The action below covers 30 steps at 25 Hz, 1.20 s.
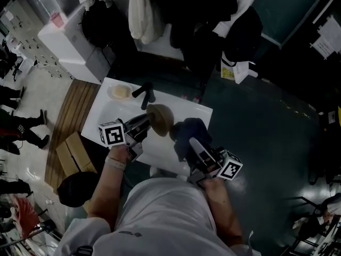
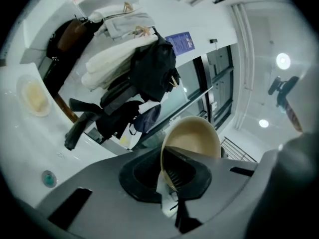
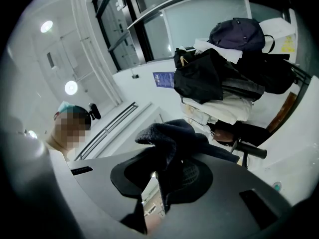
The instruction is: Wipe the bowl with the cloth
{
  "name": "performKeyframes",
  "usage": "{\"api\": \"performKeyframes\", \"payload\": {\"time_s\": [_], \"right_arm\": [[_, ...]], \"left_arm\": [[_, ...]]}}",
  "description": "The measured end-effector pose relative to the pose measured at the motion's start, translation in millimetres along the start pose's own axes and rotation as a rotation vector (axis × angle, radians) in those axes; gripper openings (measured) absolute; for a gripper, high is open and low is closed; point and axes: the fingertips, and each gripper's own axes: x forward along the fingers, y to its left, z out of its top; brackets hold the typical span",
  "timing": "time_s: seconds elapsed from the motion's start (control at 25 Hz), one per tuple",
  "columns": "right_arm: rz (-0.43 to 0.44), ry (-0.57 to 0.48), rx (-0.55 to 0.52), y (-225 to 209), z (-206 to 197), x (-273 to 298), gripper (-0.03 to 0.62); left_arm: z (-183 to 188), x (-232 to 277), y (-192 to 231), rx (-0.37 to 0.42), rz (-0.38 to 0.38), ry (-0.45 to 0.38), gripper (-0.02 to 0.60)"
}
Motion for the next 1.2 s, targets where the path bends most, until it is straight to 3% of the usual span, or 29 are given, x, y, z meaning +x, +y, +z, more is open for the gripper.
{"api": "performKeyframes", "payload": {"time_s": [0.2,0.48,0.68,0.92,1.2], "right_arm": [[-0.003,0.075,-0.123,15.4,-6.6,11.3,0.084],[-0.040,0.170,-0.188,20.4,-30.5,29.7,0.084],[-0.135,0.179,-0.212,5.1,-36.2,32.0,0.084],[-0.285,0.145,-0.240,-20.4,-28.6,19.7,0.084],[-0.432,0.104,-0.300,-38.4,-13.5,3.3,0.084]], "left_arm": [[8.6,-0.2,11.7,0.054,0.176,-0.034,0.020],[12.4,11.5,4.0,0.117,0.288,-0.064,0.020],[7.4,20.9,-8.6,0.188,0.322,-0.060,0.020],[-7.3,31.3,-30.4,0.358,0.339,0.002,0.021],[-22.3,40.4,-50.0,0.473,0.307,0.057,0.021]]}}
